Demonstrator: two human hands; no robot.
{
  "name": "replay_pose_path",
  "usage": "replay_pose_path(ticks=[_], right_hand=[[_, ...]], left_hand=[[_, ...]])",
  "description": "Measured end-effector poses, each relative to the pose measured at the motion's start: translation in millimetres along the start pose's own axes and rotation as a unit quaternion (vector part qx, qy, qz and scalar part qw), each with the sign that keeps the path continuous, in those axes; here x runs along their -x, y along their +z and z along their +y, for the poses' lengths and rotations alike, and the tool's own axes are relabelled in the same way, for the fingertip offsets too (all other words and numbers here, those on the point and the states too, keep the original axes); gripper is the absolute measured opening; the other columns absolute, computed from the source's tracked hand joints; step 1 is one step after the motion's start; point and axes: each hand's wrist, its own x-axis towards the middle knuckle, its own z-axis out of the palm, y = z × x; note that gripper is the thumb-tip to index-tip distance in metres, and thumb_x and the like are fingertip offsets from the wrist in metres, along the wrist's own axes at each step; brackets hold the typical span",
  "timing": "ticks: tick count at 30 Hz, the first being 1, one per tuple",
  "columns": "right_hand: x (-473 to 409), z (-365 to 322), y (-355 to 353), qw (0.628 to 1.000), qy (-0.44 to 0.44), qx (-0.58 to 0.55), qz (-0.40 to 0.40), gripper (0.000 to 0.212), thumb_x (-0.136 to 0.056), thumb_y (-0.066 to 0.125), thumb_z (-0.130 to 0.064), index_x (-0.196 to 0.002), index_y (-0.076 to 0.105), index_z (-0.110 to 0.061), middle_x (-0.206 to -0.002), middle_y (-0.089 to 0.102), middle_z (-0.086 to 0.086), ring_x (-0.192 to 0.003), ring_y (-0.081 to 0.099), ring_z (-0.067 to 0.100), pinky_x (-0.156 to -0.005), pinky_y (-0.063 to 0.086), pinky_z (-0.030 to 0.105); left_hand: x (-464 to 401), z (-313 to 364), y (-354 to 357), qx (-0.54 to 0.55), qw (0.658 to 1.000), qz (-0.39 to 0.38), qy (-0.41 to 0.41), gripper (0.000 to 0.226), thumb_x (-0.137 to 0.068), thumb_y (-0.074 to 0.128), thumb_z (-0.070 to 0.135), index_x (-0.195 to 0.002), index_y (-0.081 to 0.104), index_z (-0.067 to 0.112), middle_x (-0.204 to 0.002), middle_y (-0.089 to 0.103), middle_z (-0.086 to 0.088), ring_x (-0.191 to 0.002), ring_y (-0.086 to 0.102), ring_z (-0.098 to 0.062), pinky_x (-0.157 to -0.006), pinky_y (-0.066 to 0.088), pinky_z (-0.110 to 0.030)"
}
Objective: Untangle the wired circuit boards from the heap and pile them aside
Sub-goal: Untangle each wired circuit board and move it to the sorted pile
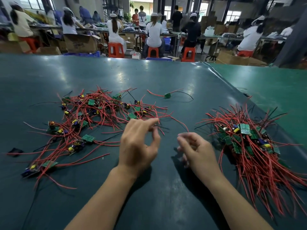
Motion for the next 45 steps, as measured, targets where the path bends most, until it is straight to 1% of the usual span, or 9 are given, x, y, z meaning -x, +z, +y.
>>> replay_pose_path(ticks=[5, 8, 12, 14, 18, 23, 28, 31, 45], right_hand=[[-3, 2, -1, 0.991, -0.063, 0.082, -0.082, 0.054, -0.084, 0.07, -0.002, -0.131, 0.057, -0.026, -0.081, 0.065, -0.001, -0.049, 0.05, 0.021, -0.057, 0.048, 0.025], [2, -3, -1, 0.972, -0.16, 0.117, -0.127, 0.032, -0.084, 0.062, 0.0, -0.106, 0.07, -0.023, -0.089, 0.07, -0.001, -0.074, 0.062, 0.011, -0.072, 0.046, 0.018], [0, -2, -2, 0.942, -0.273, 0.196, -0.024, 0.014, -0.078, 0.059, -0.013, -0.077, 0.072, -0.01, -0.074, 0.063, -0.014, -0.073, 0.056, 0.0, -0.068, 0.039, 0.0], [-4, -8, -3, 0.99, -0.138, -0.033, 0.019, 0.007, -0.085, 0.069, -0.006, -0.081, 0.074, -0.008, -0.073, 0.072, -0.008, -0.067, 0.064, 0.001, -0.065, 0.05, 0.012], [-7, -19, -15, 0.943, 0.049, -0.328, 0.038, 0.015, -0.084, 0.063, -0.02, -0.08, 0.072, -0.009, -0.07, 0.072, 0.007, -0.058, 0.069, 0.015, -0.043, 0.049, 0.019], [-2, -26, -18, 0.926, 0.111, -0.357, -0.054, 0.02, -0.08, 0.062, -0.026, -0.07, 0.075, -0.015, -0.067, 0.068, 0.005, -0.054, 0.063, 0.013, -0.04, 0.042, 0.019], [-1, -26, -19, 0.932, 0.1, -0.343, -0.069, 0.014, -0.078, 0.064, -0.026, -0.07, 0.069, -0.015, -0.064, 0.061, 0.005, -0.055, 0.06, 0.015, -0.039, 0.039, 0.021], [-2, -23, -16, 0.942, 0.084, -0.321, -0.058, 0.015, -0.074, 0.069, -0.023, -0.086, 0.07, -0.014, -0.071, 0.065, 0.006, -0.058, 0.06, 0.015, -0.04, 0.041, 0.021], [0, -14, -3, 0.987, 0.033, -0.157, 0.029, 0.01, -0.086, 0.072, -0.019, -0.08, 0.073, -0.011, -0.067, 0.07, 0.001, -0.05, 0.059, 0.011, -0.039, 0.047, 0.024]], left_hand=[[5, 19, 9, 0.087, 0.986, -0.048, 0.137, 0.014, -0.085, 0.063, 0.006, -0.096, 0.071, 0.003, -0.078, 0.064, -0.008, -0.071, 0.052, -0.027, -0.071, 0.048, -0.037], [12, 31, 14, 0.135, 0.967, -0.076, 0.202, 0.017, -0.077, 0.067, 0.0, -0.093, 0.073, -0.001, -0.084, 0.068, -0.01, -0.078, 0.056, -0.027, -0.075, 0.05, -0.035], [15, 43, 22, 0.16, 0.961, -0.071, 0.215, 0.021, -0.077, 0.068, 0.0, -0.098, 0.07, 0.003, -0.092, 0.07, -0.01, -0.089, 0.063, -0.029, -0.082, 0.051, -0.036], [17, 41, 21, 0.175, 0.966, -0.06, 0.181, 0.006, -0.082, 0.066, 0.006, -0.087, 0.065, 0.004, -0.083, 0.066, -0.009, -0.075, 0.06, -0.027, -0.073, 0.049, -0.033], [23, 32, 24, 0.157, 0.974, -0.161, -0.005, 0.037, -0.09, 0.061, 0.029, -0.058, 0.056, 0.011, -0.052, 0.047, 0.001, -0.048, 0.042, -0.018, -0.049, 0.037, -0.024], [10, 32, 29, 0.34, 0.83, -0.175, -0.406, 0.063, -0.086, 0.053, 0.067, -0.071, 0.062, 0.007, -0.051, 0.056, -0.001, -0.038, 0.047, -0.013, -0.037, 0.036, -0.022], [3, 23, 27, 0.42, 0.784, -0.093, -0.448, 0.026, -0.076, 0.069, 0.039, -0.075, 0.065, 0.013, -0.053, 0.059, 0.0, -0.039, 0.044, -0.009, -0.038, 0.033, -0.017], [3, 23, 27, 0.489, 0.75, -0.079, -0.439, 0.03, -0.076, 0.068, 0.031, -0.094, 0.066, 0.006, -0.067, 0.066, -0.004, -0.049, 0.055, -0.013, -0.046, 0.043, -0.019], [10, 22, 30, 0.404, 0.841, -0.15, -0.327, 0.019, -0.08, 0.073, -0.005, -0.095, 0.072, 0.008, -0.09, 0.076, -0.006, -0.08, 0.07, -0.012, -0.074, 0.054, -0.022]])
